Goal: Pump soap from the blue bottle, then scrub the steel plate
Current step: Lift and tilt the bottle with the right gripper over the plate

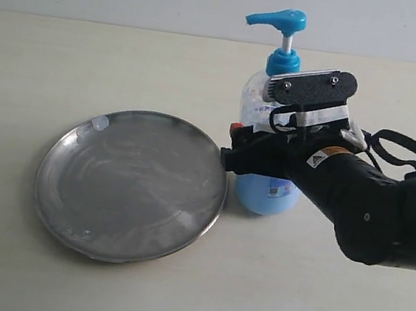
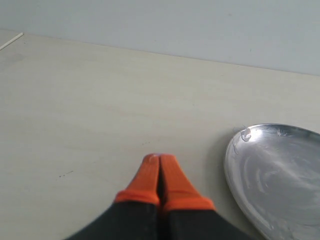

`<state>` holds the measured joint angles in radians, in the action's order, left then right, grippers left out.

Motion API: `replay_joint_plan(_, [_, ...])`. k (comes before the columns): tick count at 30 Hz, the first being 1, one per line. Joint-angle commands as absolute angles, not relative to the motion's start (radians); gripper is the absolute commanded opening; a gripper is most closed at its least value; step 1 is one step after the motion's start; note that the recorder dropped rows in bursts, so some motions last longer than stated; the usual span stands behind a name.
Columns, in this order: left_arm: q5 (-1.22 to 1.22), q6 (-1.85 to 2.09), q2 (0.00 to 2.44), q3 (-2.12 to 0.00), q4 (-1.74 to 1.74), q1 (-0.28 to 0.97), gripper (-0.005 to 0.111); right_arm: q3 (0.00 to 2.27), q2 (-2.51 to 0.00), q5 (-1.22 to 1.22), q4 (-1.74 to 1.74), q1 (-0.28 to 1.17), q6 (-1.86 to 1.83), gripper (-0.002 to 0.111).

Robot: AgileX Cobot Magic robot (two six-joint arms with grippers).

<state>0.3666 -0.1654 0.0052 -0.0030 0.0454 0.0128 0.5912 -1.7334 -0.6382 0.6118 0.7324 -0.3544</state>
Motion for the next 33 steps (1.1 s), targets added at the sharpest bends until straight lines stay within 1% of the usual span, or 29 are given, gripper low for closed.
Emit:
replay_joint_plan(1, [0.358,-0.165,0.000,0.000,0.039,0.012,0.000,0.597,-1.688,-0.686,0.600,0.734,-0.423,0.000])
replay_joint_plan(19, [0.358,-0.165,0.000,0.000,0.039,0.012,0.000,0.597,-1.689,-0.622,0.591,0.734,-0.545,0.000])
replay_joint_plan(23, [0.358,-0.165,0.000,0.000,0.039,0.012,0.000,0.597,-1.689,-0.658,0.662,0.779,-0.640,0.000])
replay_joint_plan(28, [0.358,-0.165,0.000,0.000,0.039,0.012,0.000,0.597,-1.689,-0.761,0.865,0.874,-0.814,0.000])
replay_joint_plan(33, [0.358,-0.165,0.000,0.000,0.039,0.012,0.000,0.597,-1.689,-0.789,0.926,0.922,-0.838,0.000])
